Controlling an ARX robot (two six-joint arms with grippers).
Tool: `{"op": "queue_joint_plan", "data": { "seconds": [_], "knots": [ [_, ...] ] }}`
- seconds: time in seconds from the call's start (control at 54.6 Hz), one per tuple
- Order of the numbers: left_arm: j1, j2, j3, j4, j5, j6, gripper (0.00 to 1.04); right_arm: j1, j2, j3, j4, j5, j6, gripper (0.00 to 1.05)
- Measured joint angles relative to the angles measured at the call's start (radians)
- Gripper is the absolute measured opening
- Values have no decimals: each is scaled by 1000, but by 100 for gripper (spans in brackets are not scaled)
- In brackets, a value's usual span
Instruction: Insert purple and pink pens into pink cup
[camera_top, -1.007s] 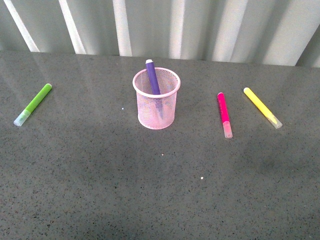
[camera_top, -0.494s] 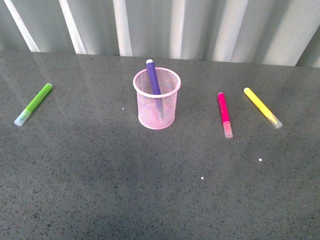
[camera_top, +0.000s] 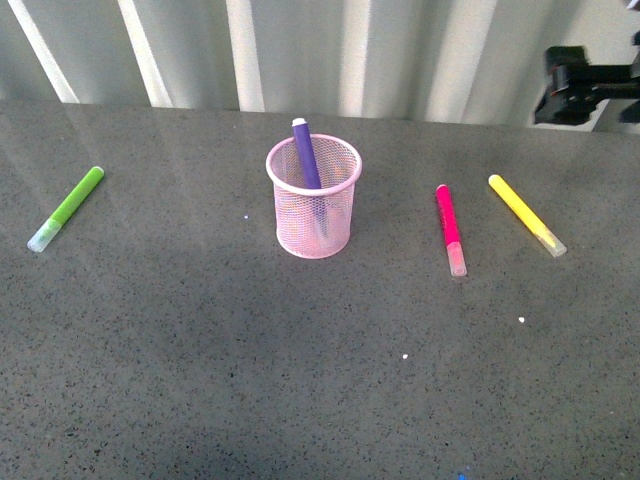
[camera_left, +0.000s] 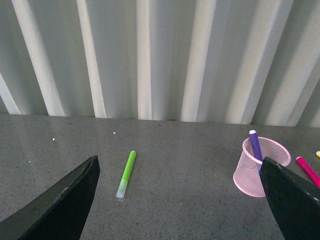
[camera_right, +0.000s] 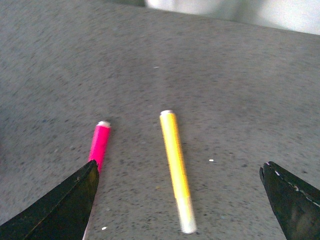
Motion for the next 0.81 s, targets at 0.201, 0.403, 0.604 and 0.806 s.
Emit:
{"op": "queue_joint_plan", "data": {
  "seconds": [0.201,0.403,0.604,0.806],
  "knots": [
    [0,0,0,0,0,0,98,57,72,0,-19,-13,-117,98],
    [0,0,0,0,0,0,98,70,136,1,-8,-42,-148,98],
    [0,0,0,0,0,0,98,98,174,22,13,-83,-153,98],
    [0,0,0,0,0,0,98,127,218,53,32,-91,-147,98]
  ]
}}
